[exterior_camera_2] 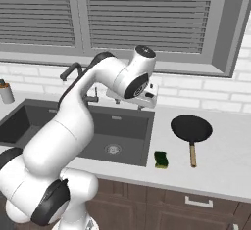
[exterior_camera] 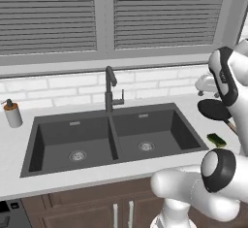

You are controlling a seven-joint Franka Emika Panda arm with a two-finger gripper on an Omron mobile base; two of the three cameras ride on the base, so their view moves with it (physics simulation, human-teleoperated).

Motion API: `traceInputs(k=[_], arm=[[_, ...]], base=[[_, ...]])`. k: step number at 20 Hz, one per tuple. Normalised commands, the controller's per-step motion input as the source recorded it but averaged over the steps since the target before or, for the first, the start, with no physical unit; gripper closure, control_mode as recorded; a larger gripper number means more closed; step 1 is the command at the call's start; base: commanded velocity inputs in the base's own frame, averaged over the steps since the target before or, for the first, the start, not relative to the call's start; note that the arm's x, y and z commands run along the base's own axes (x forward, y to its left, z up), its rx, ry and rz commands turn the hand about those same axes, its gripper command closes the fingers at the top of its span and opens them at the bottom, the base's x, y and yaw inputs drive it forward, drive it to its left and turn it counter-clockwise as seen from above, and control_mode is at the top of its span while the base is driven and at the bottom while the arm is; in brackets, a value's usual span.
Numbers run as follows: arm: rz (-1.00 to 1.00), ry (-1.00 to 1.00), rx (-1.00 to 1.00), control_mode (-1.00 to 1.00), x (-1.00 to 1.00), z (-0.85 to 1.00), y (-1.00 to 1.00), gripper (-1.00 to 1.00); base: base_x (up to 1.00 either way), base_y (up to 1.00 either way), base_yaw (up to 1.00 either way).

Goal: Pick the pan and sponge and place them into the sink. Then turn on the water.

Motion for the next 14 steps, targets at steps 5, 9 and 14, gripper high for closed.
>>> traceInputs(k=[5, 9, 14], arm=[[0.00, 0.00, 0.00, -1.00, 0.00, -0.27, -0.46, -1.00], [0.00, 0.00, -0.02, -1.00, 0.00, -0.30, -0.43, -1.00], [0.00, 0.06, -0.03, -1.00, 0.00, -0.34, -0.44, -1.00]], base=[[0.00, 0.00, 0.00], [0.00, 0.00, 0.00], [0.00, 0.00, 0.00]])
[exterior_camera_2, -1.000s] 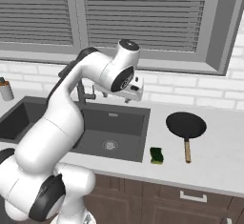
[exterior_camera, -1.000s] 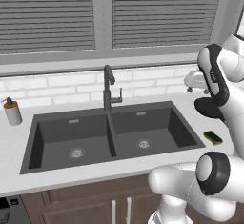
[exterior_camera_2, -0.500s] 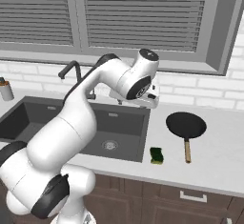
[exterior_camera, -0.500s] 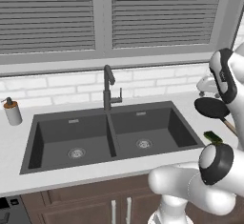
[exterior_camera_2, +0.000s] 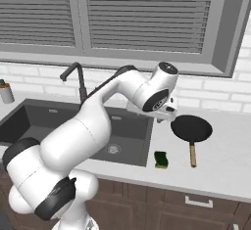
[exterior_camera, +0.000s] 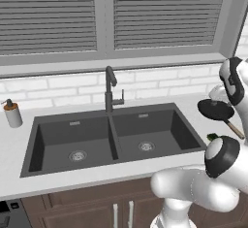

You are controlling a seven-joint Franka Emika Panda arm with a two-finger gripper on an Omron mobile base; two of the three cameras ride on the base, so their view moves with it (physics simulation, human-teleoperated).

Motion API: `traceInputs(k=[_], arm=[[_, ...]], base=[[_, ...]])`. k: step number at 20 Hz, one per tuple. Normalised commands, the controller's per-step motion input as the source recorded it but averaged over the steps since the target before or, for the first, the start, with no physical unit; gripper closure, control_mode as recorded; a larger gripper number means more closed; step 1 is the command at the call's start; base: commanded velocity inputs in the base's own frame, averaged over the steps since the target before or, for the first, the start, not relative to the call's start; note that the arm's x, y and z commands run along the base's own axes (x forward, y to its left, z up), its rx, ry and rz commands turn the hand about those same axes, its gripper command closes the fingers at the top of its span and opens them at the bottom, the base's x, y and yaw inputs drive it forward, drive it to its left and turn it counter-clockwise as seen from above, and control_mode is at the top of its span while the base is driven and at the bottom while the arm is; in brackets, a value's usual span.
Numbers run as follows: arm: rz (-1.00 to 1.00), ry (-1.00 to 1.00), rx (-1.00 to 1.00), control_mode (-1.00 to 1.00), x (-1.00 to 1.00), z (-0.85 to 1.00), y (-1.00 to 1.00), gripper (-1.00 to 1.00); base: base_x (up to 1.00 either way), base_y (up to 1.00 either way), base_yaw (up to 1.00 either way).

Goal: Pick the pan and sponge and place them into the sink. Then turn on the water.

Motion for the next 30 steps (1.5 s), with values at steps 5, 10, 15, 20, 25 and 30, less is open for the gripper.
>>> traceInputs(k=[5, 10, 15, 20, 25, 30], arm=[[0.00, 0.12, -0.10, -1.00, 0.00, -0.33, -0.49, -1.00], [0.00, 0.10, -0.12, -1.00, 0.00, -0.21, -0.50, -1.00], [0.00, 0.12, -0.15, -1.00, 0.00, -0.18, -0.53, -1.00], [0.00, 0.09, -0.09, -1.00, 0.00, -0.25, -0.49, -1.00], [0.00, 0.02, 0.00, -1.00, 0.00, -0.37, -0.44, -1.00], [0.00, 0.01, 0.00, -1.00, 0.00, -0.44, -0.47, -1.00]], base=[[0.00, 0.00, 0.00], [0.00, 0.00, 0.00], [0.00, 0.00, 0.00], [0.00, 0.00, 0.00], [0.00, 0.00, 0.00], [0.00, 0.00, 0.00]])
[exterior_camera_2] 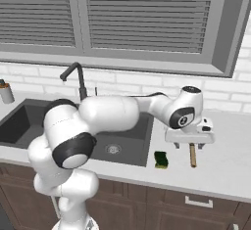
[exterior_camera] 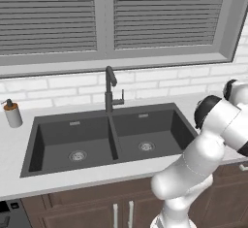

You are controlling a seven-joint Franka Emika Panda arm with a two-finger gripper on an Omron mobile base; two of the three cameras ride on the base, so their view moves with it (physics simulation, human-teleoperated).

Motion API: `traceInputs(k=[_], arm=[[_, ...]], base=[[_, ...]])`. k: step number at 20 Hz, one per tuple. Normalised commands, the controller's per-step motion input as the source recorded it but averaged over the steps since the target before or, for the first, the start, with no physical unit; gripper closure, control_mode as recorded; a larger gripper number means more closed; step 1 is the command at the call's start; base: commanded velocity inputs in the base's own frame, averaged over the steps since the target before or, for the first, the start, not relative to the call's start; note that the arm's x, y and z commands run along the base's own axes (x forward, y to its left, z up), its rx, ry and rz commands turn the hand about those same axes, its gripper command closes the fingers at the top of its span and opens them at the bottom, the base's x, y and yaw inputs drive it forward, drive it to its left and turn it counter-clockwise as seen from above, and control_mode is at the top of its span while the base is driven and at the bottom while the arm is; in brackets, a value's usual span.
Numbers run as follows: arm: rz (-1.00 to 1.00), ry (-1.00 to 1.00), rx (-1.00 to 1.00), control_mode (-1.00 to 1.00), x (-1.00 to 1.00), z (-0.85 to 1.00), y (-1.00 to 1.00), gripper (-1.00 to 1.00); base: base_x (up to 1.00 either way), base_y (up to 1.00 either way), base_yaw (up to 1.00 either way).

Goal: Pick the pan and sponge and place them into the sink. Then turn on the water.

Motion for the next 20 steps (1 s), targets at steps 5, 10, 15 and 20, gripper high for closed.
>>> traceInputs(k=[5, 10, 15, 20], arm=[[0.00, 0.00, 0.00, -1.00, 0.17, -0.34, -0.24, -1.00], [0.00, 0.00, 0.00, -1.00, 0.44, -0.34, -0.01, -1.00], [0.00, 0.00, 0.00, -1.00, 0.35, -0.46, -0.25, -1.00], [0.00, 0.00, 0.00, -1.00, 0.34, -0.40, -0.36, -1.00]], base=[[0.00, 0.00, 0.00], [0.00, 0.00, 0.00], [0.00, 0.00, 0.00], [0.00, 0.00, 0.00]])
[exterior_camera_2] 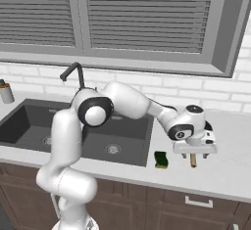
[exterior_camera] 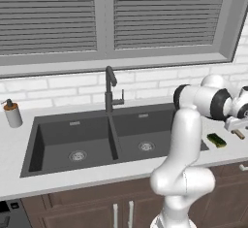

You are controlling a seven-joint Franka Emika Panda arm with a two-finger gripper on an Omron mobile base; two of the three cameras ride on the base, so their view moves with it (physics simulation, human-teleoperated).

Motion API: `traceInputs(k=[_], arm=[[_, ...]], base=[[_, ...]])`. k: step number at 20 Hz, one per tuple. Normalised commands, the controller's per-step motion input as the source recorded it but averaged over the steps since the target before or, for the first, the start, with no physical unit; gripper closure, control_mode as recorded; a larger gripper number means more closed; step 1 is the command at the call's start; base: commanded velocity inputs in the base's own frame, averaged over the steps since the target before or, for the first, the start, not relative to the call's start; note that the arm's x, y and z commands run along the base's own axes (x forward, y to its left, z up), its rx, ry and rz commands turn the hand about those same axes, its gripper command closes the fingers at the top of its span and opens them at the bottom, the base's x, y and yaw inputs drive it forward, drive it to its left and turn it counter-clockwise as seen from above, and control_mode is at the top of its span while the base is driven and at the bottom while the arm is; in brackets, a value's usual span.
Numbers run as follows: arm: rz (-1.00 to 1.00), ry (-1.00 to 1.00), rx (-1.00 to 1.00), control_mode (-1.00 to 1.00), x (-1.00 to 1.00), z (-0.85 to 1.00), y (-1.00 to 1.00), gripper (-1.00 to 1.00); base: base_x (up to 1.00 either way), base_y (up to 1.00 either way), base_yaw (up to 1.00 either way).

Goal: Pick the pan and sponge and place them into the sink. Then turn on the water.

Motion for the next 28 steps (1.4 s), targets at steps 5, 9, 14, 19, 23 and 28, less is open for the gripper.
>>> traceInputs(k=[5, 9, 14, 19, 23, 28], arm=[[0.00, 0.00, 0.05, -1.00, 0.39, -0.34, -0.16, -1.00], [0.00, 0.01, 0.09, -1.00, 0.31, -0.36, -0.02, -1.00], [-0.04, 0.08, 0.02, -1.00, 0.29, -0.48, 0.04, 1.00], [-0.05, 0.11, 0.00, -1.00, 0.39, -0.66, 0.12, 1.00], [-0.07, 0.13, 0.00, -1.00, 0.34, -0.70, 0.29, 1.00], [-0.01, 0.07, 0.00, -1.00, 0.02, -0.55, 0.77, 1.00]], base=[[0.00, 0.00, 0.00], [0.00, 0.00, 0.00], [0.00, 0.00, 0.00], [0.00, 0.00, 0.00], [0.00, 0.00, 0.00], [0.00, 0.00, 0.00]])
